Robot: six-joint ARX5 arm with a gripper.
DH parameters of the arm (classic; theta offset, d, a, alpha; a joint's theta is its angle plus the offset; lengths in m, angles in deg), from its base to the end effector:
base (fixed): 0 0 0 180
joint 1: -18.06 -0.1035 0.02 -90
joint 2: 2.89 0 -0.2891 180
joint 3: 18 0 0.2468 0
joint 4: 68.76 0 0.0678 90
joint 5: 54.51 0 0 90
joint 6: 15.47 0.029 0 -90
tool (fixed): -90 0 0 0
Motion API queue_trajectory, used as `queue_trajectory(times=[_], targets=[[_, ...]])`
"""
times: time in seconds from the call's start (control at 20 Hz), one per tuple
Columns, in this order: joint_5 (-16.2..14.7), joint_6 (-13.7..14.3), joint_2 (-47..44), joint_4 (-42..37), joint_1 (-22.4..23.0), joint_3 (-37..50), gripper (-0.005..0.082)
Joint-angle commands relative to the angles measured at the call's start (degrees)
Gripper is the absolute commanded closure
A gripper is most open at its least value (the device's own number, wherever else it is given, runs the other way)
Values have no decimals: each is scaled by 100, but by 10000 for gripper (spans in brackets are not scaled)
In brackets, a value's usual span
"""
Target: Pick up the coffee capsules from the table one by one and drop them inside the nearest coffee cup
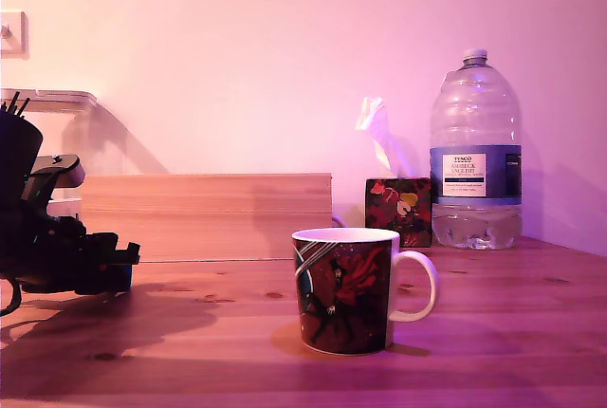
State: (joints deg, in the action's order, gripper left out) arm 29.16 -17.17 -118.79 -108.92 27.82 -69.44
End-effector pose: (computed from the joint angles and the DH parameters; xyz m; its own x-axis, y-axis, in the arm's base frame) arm 0.3353 -0.0609 0.1011 0.8740 -0.2622 -0.4090 0.2554 0.9641 -0.0724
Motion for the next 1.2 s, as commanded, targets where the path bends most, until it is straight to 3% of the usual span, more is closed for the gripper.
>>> queue_trajectory(times=[0.0, 0.2, 0.55, 0.7, 0.85, 1.15], targets=[[-11, 24, -116, 2, 11, 11, 748], [-289, 74, -96, 0, 72, 15, 748], [-813, 527, 553, 614, 400, 59, 748], [-1113, 586, 1167, 1239, 562, 68, 748], [-1287, 966, 1893, 2046, 772, 72, 748], [-1550, 1384, 3445, 3838, 1213, 72, 748]])
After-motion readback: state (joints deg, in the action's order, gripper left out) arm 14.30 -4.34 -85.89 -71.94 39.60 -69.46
